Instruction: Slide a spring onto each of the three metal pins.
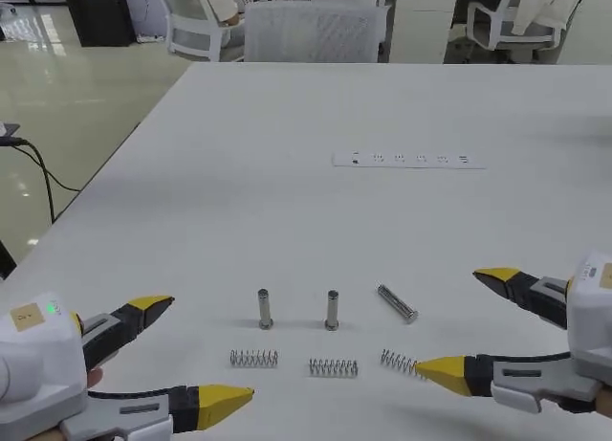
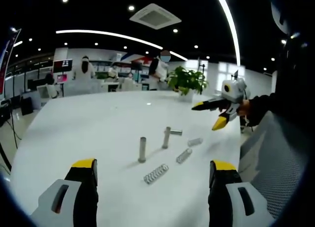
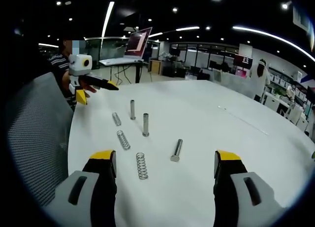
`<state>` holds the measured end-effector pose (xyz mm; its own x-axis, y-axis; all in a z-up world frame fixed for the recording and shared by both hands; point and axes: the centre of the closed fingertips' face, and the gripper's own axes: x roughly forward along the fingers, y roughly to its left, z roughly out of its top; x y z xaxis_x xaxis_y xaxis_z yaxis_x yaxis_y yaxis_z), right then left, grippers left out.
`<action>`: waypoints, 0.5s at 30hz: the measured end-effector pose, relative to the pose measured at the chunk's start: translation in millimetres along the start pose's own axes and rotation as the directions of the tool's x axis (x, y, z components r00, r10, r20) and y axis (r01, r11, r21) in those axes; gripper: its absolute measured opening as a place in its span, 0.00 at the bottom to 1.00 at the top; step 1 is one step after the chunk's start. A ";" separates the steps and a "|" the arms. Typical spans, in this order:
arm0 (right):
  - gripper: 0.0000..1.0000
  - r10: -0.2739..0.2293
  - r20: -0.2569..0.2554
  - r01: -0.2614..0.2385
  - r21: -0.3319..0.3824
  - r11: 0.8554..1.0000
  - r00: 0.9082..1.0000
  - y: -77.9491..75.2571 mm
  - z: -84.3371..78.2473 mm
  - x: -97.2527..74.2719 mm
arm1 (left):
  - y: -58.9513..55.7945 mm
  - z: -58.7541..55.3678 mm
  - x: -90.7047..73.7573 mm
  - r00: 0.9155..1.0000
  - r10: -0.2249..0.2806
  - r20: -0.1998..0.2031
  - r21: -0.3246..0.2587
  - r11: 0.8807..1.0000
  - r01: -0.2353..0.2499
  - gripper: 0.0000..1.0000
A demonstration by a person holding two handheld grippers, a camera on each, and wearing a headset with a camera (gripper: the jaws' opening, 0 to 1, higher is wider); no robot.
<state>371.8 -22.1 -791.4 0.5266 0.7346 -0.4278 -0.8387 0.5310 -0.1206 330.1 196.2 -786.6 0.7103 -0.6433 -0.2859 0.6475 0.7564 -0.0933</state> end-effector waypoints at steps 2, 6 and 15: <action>0.81 0.001 -0.001 -0.001 0.001 1.000 1.000 0.1 -0.4 -0.1 | 0.0 0.1 0.0 1.000 0.000 -0.001 0.001 1.000 0.000 0.91; 0.81 0.002 -0.004 -0.002 0.001 1.000 1.000 0.8 -1.7 0.2 | -0.1 0.2 0.0 1.000 0.000 0.000 0.001 1.000 0.000 0.91; 0.81 0.001 -0.006 -0.001 0.001 1.000 1.000 0.7 -1.6 0.7 | -0.1 0.8 0.2 1.000 0.000 0.003 -0.001 1.000 0.000 0.91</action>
<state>371.3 -22.0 -793.2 0.5249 0.7327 -0.4331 -0.8391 0.5307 -0.1190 330.4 195.9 -786.0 0.7108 -0.6438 -0.2833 0.6475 0.7563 -0.0940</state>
